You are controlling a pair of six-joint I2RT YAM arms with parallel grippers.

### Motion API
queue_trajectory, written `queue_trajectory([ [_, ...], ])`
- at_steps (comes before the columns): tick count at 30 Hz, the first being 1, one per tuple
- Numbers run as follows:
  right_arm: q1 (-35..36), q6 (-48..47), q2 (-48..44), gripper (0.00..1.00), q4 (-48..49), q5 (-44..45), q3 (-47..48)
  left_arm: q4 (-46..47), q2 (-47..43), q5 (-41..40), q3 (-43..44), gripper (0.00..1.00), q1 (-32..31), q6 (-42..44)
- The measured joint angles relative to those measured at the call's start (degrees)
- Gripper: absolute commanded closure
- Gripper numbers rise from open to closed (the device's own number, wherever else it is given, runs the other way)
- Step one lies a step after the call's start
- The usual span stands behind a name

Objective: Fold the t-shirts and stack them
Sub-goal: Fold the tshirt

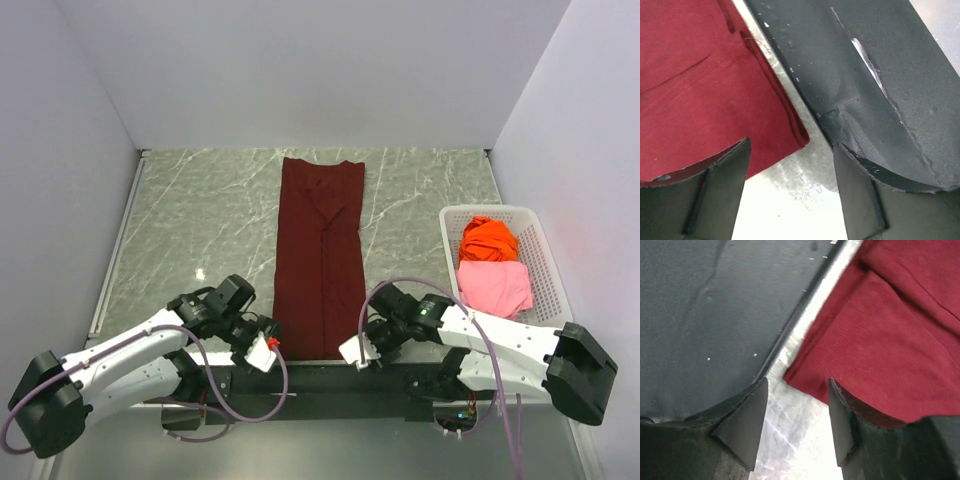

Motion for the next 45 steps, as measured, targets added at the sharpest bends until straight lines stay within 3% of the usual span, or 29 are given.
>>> queue_trajectory([
  [12,4.70,1.49,2.32,0.51,7.65,5.51,-2.80,5.29,6.78,-4.33,-0.63,0.38,-4.31,0.57],
  [21,5.62,2.69,4.15,0.63,11.72,7.19,-2.80,8.26,9.09,-6.56,-1.46,0.42,-4.63,0.57],
  [26,5.97,3.30,4.92,0.70,13.16,7.89,-2.80,9.75,10.40,-7.74,-1.62,0.59,-4.81,0.63],
  [29,6.19,4.24,5.55,0.73,14.14,8.66,-2.71,11.45,11.41,-8.50,-1.88,0.62,-5.42,0.37],
  [33,6.19,5.42,6.34,0.85,15.30,9.40,-2.56,14.16,12.79,-8.68,-1.86,0.73,-6.67,-0.70],
  [36,6.23,5.95,6.38,0.99,15.63,9.86,-2.54,15.06,13.00,-9.11,-1.90,0.88,-7.13,-1.40],
  [37,6.29,6.14,6.38,1.00,15.69,9.92,-2.54,15.04,12.90,-9.33,-1.95,0.99,-7.19,-1.55],
  [45,6.88,9.79,3.26,1.00,12.17,9.97,-2.49,9.38,4.61,-7.61,-0.81,1.00,-7.32,-2.97],
])
